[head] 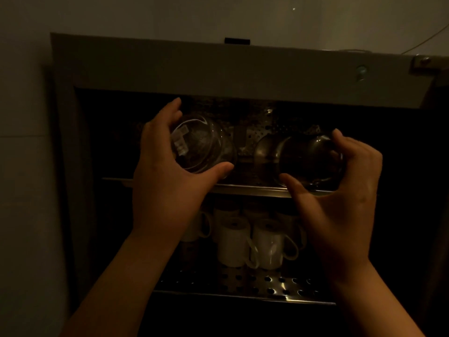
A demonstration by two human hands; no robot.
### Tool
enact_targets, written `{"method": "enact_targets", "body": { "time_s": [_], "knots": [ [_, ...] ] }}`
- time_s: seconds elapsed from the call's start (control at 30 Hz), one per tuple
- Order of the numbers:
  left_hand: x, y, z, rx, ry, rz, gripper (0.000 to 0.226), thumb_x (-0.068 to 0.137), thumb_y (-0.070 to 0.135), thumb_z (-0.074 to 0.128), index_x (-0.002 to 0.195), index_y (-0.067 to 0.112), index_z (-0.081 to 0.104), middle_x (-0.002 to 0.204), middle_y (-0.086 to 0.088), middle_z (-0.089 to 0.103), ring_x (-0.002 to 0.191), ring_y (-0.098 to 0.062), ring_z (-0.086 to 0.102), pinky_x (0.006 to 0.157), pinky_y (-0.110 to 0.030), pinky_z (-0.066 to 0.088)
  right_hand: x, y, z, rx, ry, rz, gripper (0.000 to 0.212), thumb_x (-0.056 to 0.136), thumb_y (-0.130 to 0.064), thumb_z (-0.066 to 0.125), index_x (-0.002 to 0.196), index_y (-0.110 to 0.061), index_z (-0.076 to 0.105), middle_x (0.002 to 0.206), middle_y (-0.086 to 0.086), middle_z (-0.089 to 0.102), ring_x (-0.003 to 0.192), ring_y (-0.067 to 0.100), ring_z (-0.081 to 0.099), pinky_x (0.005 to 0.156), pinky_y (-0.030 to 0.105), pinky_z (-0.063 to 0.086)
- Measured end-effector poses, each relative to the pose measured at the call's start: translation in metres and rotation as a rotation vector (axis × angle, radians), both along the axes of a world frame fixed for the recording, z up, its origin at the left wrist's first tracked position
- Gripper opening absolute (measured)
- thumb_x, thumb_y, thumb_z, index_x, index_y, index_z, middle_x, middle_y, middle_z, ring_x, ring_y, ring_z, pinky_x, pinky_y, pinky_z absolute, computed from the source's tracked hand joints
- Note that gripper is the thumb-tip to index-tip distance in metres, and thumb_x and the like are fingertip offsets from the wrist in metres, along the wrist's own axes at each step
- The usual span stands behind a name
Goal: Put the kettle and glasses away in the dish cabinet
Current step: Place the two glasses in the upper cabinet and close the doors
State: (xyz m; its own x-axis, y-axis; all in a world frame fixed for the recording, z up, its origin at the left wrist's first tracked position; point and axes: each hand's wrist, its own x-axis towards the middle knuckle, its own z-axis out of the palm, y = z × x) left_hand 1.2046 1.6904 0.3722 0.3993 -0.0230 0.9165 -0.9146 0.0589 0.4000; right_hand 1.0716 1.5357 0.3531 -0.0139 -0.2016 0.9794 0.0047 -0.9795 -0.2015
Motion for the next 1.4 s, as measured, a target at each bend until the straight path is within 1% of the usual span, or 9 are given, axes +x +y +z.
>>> {"method": "enact_targets", "body": {
  "time_s": [0.13, 0.33, 0.47, 0.6, 0.73, 0.9, 1.1, 1.27, 1.4],
  "knots": [
    [-0.003, -0.002, 0.001, 0.001, -0.012, 0.010, 0.078, 0.055, 0.043, 0.079, 0.122, 0.041, 0.041, 0.124, 0.025, 0.041, 0.113, 0.012, 0.041, 0.090, 0.004, 0.031, 0.002, 0.001, 0.004, 0.005, 0.008, 0.038, 0.071, 0.071, -0.025, 0.078, 0.129, -0.004, 0.044, 0.128, 0.012, 0.048, 0.118, 0.023, 0.049, 0.098, 0.037, 0.045],
    [-0.002, -0.008, 0.004, 0.063, -0.104, 0.066, 0.072, 0.064, 0.047, 0.074, 0.130, 0.028, 0.053, 0.134, 0.016, 0.034, 0.119, 0.015, 0.032, 0.092, 0.007, 0.024, 0.005, 0.000, 0.009, 0.013, 0.051, 0.004, 0.065, 0.070, -0.027, 0.077, 0.126, -0.009, 0.049, 0.133, 0.007, 0.047, 0.122, 0.018, 0.045, 0.100, 0.013, 0.032],
    [-0.003, -0.011, 0.004, 0.071, -0.160, 0.134, 0.071, 0.068, 0.057, 0.060, 0.131, 0.024, 0.053, 0.126, 0.012, 0.032, 0.117, 0.004, 0.037, 0.085, 0.001, 0.036, 0.009, 0.002, 0.012, 0.012, 0.053, -0.013, 0.065, 0.070, -0.023, 0.078, 0.126, -0.008, 0.048, 0.136, 0.011, 0.040, 0.127, 0.021, 0.041, 0.102, 0.032, 0.041],
    [-0.001, -0.014, 0.006, 0.097, -0.179, 0.174, 0.068, 0.070, 0.055, 0.065, 0.130, 0.026, 0.052, 0.125, 0.007, 0.041, 0.114, 0.005, 0.039, 0.085, -0.008, 0.035, 0.012, 0.003, 0.015, 0.001, 0.055, -0.011, 0.063, 0.071, -0.022, 0.078, 0.125, -0.007, 0.050, 0.134, 0.013, 0.038, 0.125, 0.022, 0.042, 0.097, 0.043, 0.047],
    [0.000, -0.017, 0.009, 0.093, -0.194, 0.195, 0.055, 0.071, 0.049, 0.069, 0.115, 0.024, 0.051, 0.121, 0.006, 0.047, 0.111, 0.001, 0.042, 0.079, -0.010, 0.034, 0.015, 0.003, 0.017, -0.020, 0.067, -0.021, 0.062, 0.073, -0.027, 0.073, 0.127, -0.006, 0.050, 0.133, 0.012, 0.039, 0.124, 0.024, 0.042, 0.095, 0.045, 0.048],
    [0.001, -0.021, 0.013, 0.121, -0.196, 0.217, 0.053, 0.071, 0.049, 0.069, 0.116, 0.023, 0.057, 0.122, 0.007, 0.049, 0.111, -0.006, 0.051, 0.075, -0.020, 0.044, 0.020, -0.001, 0.019, -0.033, 0.094, -0.083, 0.063, 0.076, -0.028, 0.072, 0.131, -0.007, 0.050, 0.133, 0.013, 0.041, 0.121, 0.028, 0.045, 0.096, 0.040, 0.047],
    [0.006, -0.026, 0.017, 0.172, -0.188, 0.239, 0.054, 0.071, 0.054, 0.065, 0.116, 0.026, 0.058, 0.121, 0.010, 0.047, 0.101, 0.004, 0.042, 0.070, -0.004, 0.029, 0.026, -0.006, 0.020, -0.036, 0.132, -0.092, 0.063, 0.077, -0.021, 0.076, 0.132, -0.006, 0.051, 0.130, 0.013, 0.040, 0.120, 0.028, 0.045, 0.096, 0.042, 0.047],
    [0.011, -0.035, 0.011, 0.230, -0.157, 0.215, 0.054, 0.071, 0.055, 0.064, 0.116, 0.026, 0.059, 0.116, 0.011, 0.048, 0.096, -0.001, 0.049, 0.064, -0.014, 0.037, 0.026, -0.007, 0.021, -0.030, 0.133, -0.097, 0.061, 0.078, -0.026, 0.073, 0.131, -0.006, 0.050, 0.130, 0.012, 0.041, 0.119, 0.026, 0.045, 0.096, 0.037, 0.046],
    [0.016, -0.042, 0.002, 0.217, -0.120, 0.230, 0.051, 0.072, 0.050, 0.071, 0.115, 0.025, 0.061, 0.115, 0.010, 0.048, 0.097, -0.009, 0.056, 0.067, -0.018, 0.039, 0.027, -0.009, 0.022, -0.021, 0.124, -0.084, 0.056, 0.076, -0.029, 0.072, 0.124, -0.010, 0.050, 0.127, 0.006, 0.043, 0.114, 0.013, 0.042, 0.092, 0.017, 0.037]
  ]
}}
